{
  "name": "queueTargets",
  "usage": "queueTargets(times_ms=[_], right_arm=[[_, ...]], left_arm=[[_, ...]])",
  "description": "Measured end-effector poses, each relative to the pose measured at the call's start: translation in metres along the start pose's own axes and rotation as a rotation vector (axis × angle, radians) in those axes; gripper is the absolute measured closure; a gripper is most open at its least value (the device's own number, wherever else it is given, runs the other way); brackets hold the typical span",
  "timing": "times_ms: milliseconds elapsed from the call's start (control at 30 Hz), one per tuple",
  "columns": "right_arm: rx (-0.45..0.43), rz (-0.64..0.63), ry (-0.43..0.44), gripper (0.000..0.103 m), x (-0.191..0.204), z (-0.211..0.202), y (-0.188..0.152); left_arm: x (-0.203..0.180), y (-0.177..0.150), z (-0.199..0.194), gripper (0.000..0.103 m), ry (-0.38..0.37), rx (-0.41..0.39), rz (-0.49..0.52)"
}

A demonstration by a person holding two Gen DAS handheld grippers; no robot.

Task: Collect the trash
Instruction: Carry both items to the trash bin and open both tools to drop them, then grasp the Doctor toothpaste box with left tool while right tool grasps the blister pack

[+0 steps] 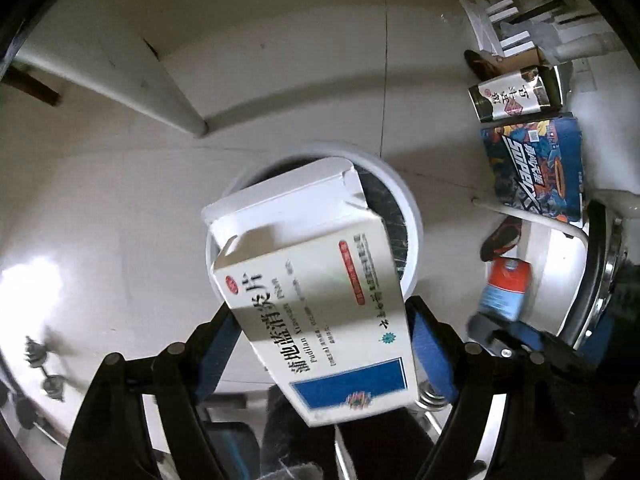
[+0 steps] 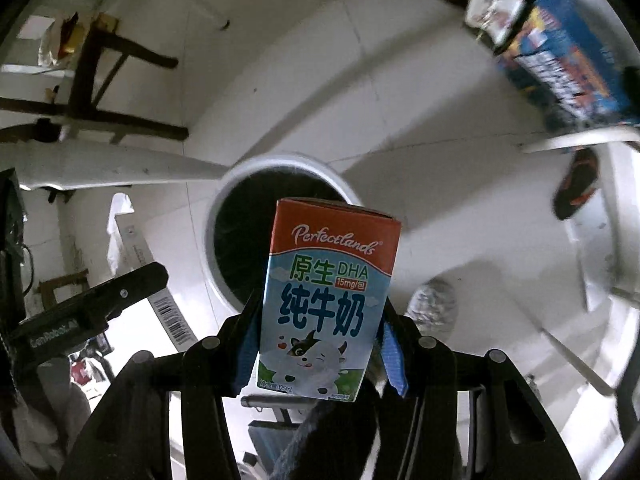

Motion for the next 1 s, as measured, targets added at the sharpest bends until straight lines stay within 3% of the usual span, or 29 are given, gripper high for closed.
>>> queueTargets(times_ms=[67, 100, 133, 167, 200, 333, 433, 500, 667, 1000], right_arm=[[0.011, 0.000, 0.024, 0.048, -0.001, 0.022, 0.004], [0.020, -0.003, 0.040, 0.047, -0.001, 0.035, 0.005], [0.030, -0.001, 0.050, 0.042, 0.000, 0.043, 0.008], [0.033, 0.003, 0.058, 0.026, -0.002, 0.051, 0.009], [0.029, 0.010, 0.059, 0.018, -0.002, 0.054, 0.009], [0.001, 0.000, -0.005, 0.001, -0.004, 0.055, 0.008], [-0.010, -0.044, -0.103, 0.000, 0.006, 0.046, 0.006], [-0.019, -0.074, -0.175, 0.000, 0.013, 0.035, 0.004], [-0.038, -0.116, -0.247, 0.000, 0.031, 0.001, -0.004], [-0.052, -0.159, -0.279, 0.000, 0.071, -0.106, -0.030]], left_arm=[[0.008, 0.001, 0.006, 0.002, -0.010, 0.018, -0.014], [0.012, -0.001, 0.005, 0.000, 0.001, 0.017, -0.016], [0.016, -0.003, 0.003, 0.000, 0.014, 0.013, -0.017], [0.021, -0.005, 0.002, 0.000, 0.038, 0.004, -0.021], [0.025, -0.008, -0.002, 0.000, 0.062, -0.004, -0.029], [0.037, -0.022, -0.024, 0.000, 0.166, -0.065, -0.048], [0.036, -0.034, -0.052, 0.000, 0.253, -0.134, -0.045], [0.033, -0.041, -0.066, 0.000, 0.275, -0.158, -0.041], [0.026, -0.057, -0.099, 0.000, 0.289, -0.182, -0.014], [0.002, -0.094, -0.188, 0.000, 0.263, -0.200, 0.003]])
Point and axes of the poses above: each gripper's, at about its wrist camera, not at the fingertips, and z roughly the way its jaws point, x to its left, y to its top, the point moved 2 cm from there along z, roughly the way its jaws point, and after that the axes turned 3 degrees about -z, right-handed, at the moved point
